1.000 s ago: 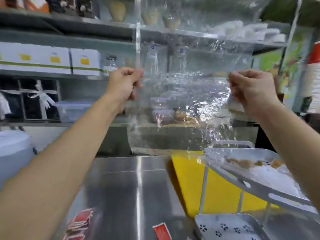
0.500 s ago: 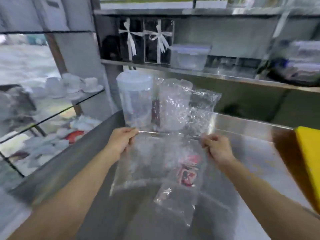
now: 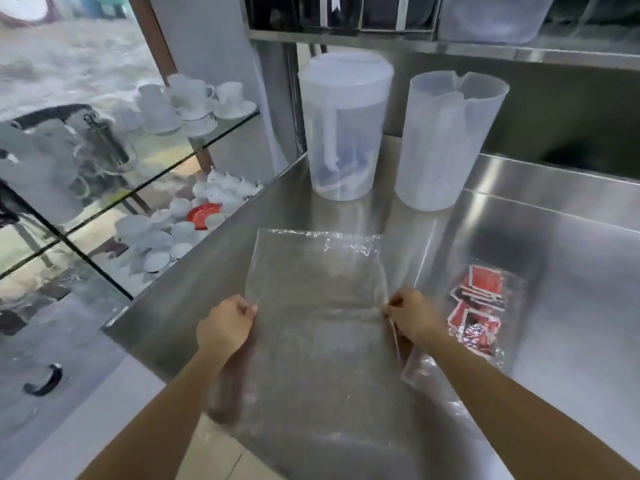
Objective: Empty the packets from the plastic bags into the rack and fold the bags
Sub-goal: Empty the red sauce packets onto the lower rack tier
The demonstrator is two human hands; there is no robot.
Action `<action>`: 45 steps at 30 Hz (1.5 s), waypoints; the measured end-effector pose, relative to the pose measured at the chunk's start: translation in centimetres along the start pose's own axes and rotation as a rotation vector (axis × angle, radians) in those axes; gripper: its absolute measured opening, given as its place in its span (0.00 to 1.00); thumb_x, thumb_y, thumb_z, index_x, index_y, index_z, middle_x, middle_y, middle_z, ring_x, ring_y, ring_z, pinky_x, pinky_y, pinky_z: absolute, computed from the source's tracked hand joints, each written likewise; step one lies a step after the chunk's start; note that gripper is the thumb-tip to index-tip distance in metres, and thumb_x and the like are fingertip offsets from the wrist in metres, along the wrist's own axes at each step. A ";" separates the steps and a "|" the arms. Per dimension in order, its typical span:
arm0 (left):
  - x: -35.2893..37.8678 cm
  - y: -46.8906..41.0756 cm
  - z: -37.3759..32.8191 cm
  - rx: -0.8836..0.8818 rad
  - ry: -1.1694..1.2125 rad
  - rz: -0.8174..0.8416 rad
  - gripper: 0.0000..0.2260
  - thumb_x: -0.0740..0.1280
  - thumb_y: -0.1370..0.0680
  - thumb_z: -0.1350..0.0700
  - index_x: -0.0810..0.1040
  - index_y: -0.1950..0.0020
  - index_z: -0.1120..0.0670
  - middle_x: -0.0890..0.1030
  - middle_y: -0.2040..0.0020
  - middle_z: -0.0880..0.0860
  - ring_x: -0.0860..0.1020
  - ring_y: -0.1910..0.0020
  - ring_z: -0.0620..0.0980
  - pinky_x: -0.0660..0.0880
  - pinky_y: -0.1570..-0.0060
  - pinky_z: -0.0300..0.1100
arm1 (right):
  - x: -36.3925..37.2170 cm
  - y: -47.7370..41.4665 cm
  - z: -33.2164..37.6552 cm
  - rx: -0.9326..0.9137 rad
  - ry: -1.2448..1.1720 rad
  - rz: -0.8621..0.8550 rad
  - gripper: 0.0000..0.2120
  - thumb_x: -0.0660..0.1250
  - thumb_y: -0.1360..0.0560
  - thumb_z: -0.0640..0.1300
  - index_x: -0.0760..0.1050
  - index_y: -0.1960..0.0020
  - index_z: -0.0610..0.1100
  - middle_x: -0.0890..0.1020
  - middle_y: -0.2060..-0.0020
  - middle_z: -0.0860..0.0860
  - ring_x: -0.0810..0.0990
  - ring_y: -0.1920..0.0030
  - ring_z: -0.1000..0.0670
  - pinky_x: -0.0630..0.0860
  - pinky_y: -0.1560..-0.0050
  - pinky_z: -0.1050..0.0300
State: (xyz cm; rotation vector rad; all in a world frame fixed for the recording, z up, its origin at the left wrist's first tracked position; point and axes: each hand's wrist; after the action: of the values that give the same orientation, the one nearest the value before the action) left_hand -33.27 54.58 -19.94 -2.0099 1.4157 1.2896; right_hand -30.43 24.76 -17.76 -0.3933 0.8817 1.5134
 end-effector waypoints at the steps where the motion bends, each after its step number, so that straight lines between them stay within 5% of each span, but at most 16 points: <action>1: -0.1 0.0 0.0 0.006 -0.059 0.012 0.10 0.64 0.25 0.48 0.74 0.64 0.51 0.83 0.55 0.60 0.80 0.51 0.61 0.75 0.47 0.50 | -0.2 0.1 0.2 0.002 0.012 0.018 0.09 0.65 0.27 0.41 0.75 0.65 0.43 0.78 0.69 0.47 0.79 0.65 0.44 0.78 0.59 0.51; 5: -1.2 -0.5 -1.3 -0.041 -0.190 0.149 0.11 0.61 0.26 0.48 0.76 0.55 0.54 0.81 0.48 0.60 0.78 0.47 0.61 0.74 0.44 0.51 | -1.7 0.1 0.9 0.056 -0.072 0.119 0.08 0.65 0.26 0.40 0.72 0.64 0.41 0.76 0.74 0.46 0.75 0.75 0.47 0.74 0.76 0.58; 9: -2.3 -0.2 -5.6 0.073 -0.491 -0.014 0.18 0.61 0.24 0.49 0.70 0.39 0.58 0.75 0.38 0.60 0.72 0.38 0.61 0.68 0.38 0.52 | -5.0 0.6 0.3 -0.088 -0.071 -0.067 0.04 0.65 0.26 0.40 0.77 0.55 0.40 0.79 0.63 0.47 0.78 0.61 0.46 0.77 0.56 0.50; 12: -0.8 2.0 -10.9 0.314 -0.376 -0.093 0.18 0.63 0.23 0.50 0.69 0.36 0.58 0.74 0.38 0.60 0.71 0.37 0.61 0.68 0.40 0.52 | -7.3 1.9 -1.9 -0.105 0.038 -0.241 0.11 0.65 0.27 0.43 0.76 0.48 0.40 0.78 0.56 0.46 0.77 0.53 0.45 0.73 0.51 0.54; 14: 1.9 4.0 -13.9 0.435 -0.224 0.025 0.17 0.62 0.23 0.50 0.70 0.37 0.57 0.75 0.39 0.59 0.72 0.38 0.60 0.69 0.40 0.51 | -7.6 3.2 -3.6 -0.079 0.121 -0.280 0.19 0.66 0.28 0.47 0.72 0.38 0.43 0.77 0.42 0.44 0.75 0.42 0.43 0.72 0.41 0.48; 17: 6.9 8.3 -17.2 0.548 -0.084 0.255 0.19 0.63 0.23 0.49 0.68 0.35 0.56 0.74 0.37 0.57 0.72 0.37 0.57 0.70 0.38 0.51 | -6.5 5.8 -6.5 -0.020 0.287 -0.196 0.33 0.62 0.27 0.58 0.54 0.27 0.50 0.56 0.25 0.48 0.55 0.26 0.46 0.58 0.31 0.45; 19: 9.8 11.0 -18.5 0.507 -0.012 0.409 0.23 0.64 0.24 0.47 0.64 0.34 0.56 0.74 0.37 0.58 0.74 0.38 0.58 0.71 0.39 0.52 | -5.6 7.4 -8.2 0.031 0.296 -0.121 0.37 0.60 0.26 0.60 0.44 0.25 0.53 0.47 0.23 0.49 0.45 0.24 0.46 0.52 0.29 0.43; 22: 12.3 13.2 -19.6 0.416 -0.011 0.469 0.23 0.64 0.25 0.47 0.63 0.35 0.56 0.75 0.40 0.58 0.76 0.43 0.58 0.73 0.44 0.49 | -4.5 9.0 -10.3 0.112 0.235 -0.057 0.38 0.59 0.26 0.60 0.41 0.25 0.52 0.44 0.24 0.45 0.44 0.24 0.45 0.51 0.28 0.44; 25: 12.9 14.3 -20.2 0.395 0.001 0.491 0.17 0.64 0.24 0.51 0.66 0.39 0.56 0.78 0.43 0.58 0.77 0.48 0.56 0.71 0.52 0.45 | -4.0 9.7 -11.0 0.172 0.070 -0.200 0.34 0.64 0.28 0.53 0.54 0.27 0.46 0.59 0.27 0.41 0.61 0.29 0.41 0.62 0.33 0.43; 28: 12.8 14.9 -20.2 0.412 0.053 0.542 0.09 0.64 0.24 0.54 0.67 0.48 0.53 0.79 0.49 0.55 0.78 0.53 0.54 0.72 0.55 0.44 | -5.1 9.8 -10.9 0.284 -0.154 -0.372 0.23 0.66 0.31 0.44 0.66 0.37 0.45 0.76 0.41 0.44 0.74 0.41 0.41 0.70 0.41 0.47; 32: 12.6 15.4 -19.9 0.387 0.111 0.599 0.09 0.66 0.25 0.55 0.68 0.49 0.51 0.79 0.54 0.52 0.79 0.56 0.52 0.72 0.57 0.44 | -7.0 9.6 -11.6 0.367 -0.567 -0.346 0.22 0.70 0.30 0.38 0.67 0.38 0.39 0.79 0.48 0.44 0.78 0.52 0.44 0.74 0.52 0.54; 38: 12.6 16.7 -20.9 0.121 0.467 0.723 0.10 0.69 0.29 0.59 0.68 0.54 0.52 0.78 0.58 0.56 0.76 0.64 0.52 0.73 0.62 0.43 | -9.1 9.8 -12.1 0.369 -0.648 -0.288 0.11 0.70 0.32 0.34 0.73 0.51 0.36 0.79 0.58 0.41 0.77 0.62 0.45 0.73 0.65 0.56; 42: 12.2 18.0 -22.2 0.524 0.047 0.414 0.24 0.69 0.28 0.53 0.64 0.36 0.52 0.68 0.40 0.53 0.70 0.39 0.55 0.68 0.42 0.44 | -10.9 10.2 -10.9 0.348 -0.826 -0.262 0.06 0.65 0.33 0.28 0.71 0.60 0.37 0.75 0.69 0.41 0.74 0.71 0.45 0.72 0.68 0.55; 45: 11.3 19.7 -23.7 0.656 0.162 0.420 0.19 0.68 0.26 0.50 0.69 0.38 0.50 0.70 0.40 0.52 0.72 0.40 0.49 0.69 0.44 0.37 | -12.0 10.9 -9.8 0.303 -0.912 -0.303 0.08 0.63 0.34 0.27 0.70 0.68 0.38 0.72 0.74 0.43 0.70 0.74 0.47 0.68 0.70 0.56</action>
State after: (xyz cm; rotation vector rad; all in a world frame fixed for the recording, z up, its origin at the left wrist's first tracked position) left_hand -38.65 22.87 -13.18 -1.4386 2.0782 0.6549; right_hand -41.32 10.18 -12.49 0.3664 0.2849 1.0715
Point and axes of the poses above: each hand's wrist, its own y-axis away from the middle knuckle, its own x-axis out of the palm, z = x × y
